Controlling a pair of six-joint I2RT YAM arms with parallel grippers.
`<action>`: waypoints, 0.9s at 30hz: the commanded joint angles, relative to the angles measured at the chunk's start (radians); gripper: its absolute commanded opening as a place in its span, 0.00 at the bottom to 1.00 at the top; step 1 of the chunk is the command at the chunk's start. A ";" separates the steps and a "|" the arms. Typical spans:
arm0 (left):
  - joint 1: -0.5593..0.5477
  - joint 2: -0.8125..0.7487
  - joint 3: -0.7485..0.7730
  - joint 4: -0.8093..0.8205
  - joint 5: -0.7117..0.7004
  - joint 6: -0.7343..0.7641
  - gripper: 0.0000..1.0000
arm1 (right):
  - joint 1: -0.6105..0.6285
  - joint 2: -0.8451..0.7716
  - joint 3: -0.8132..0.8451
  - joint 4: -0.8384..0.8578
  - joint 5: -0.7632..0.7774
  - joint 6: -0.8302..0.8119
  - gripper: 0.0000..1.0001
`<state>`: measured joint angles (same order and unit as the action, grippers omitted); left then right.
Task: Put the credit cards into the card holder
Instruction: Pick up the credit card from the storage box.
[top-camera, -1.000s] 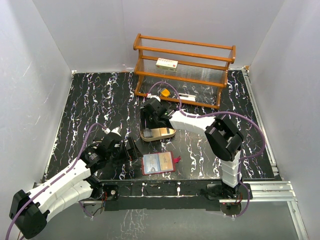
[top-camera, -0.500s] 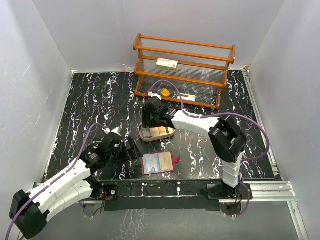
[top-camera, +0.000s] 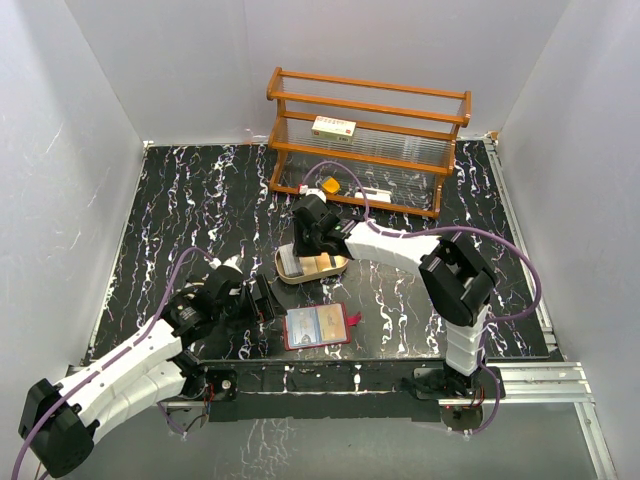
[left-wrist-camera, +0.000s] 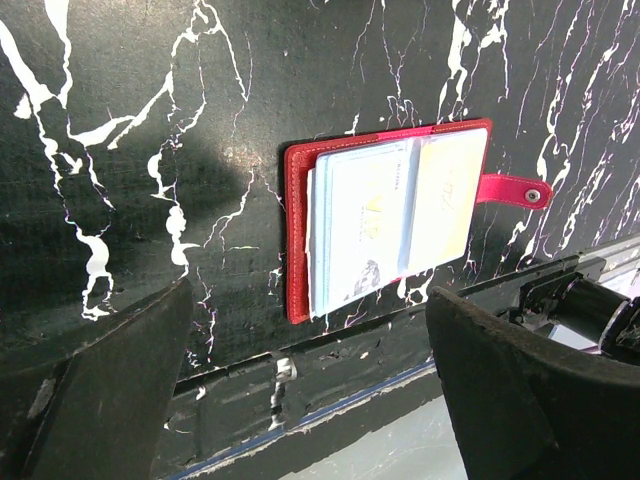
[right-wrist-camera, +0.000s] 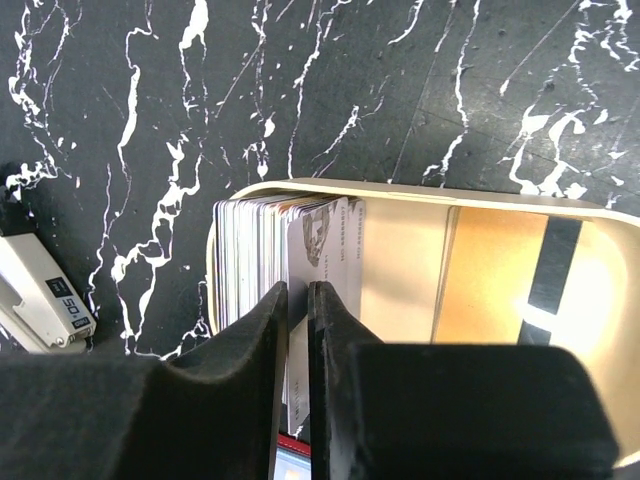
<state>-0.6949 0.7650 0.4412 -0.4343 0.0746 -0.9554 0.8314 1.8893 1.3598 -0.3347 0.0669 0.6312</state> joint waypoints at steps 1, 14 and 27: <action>0.001 0.009 0.001 -0.002 0.017 -0.008 0.99 | 0.003 -0.078 -0.001 0.038 0.027 -0.009 0.08; 0.002 0.033 0.060 -0.046 0.020 0.004 0.99 | 0.000 -0.142 -0.021 -0.014 0.085 -0.056 0.00; 0.002 -0.002 0.177 0.012 0.130 -0.067 0.73 | 0.001 -0.489 -0.237 0.025 -0.069 -0.028 0.00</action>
<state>-0.6949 0.7914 0.5629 -0.4496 0.1448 -0.9771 0.8291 1.5242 1.2045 -0.3843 0.0956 0.5751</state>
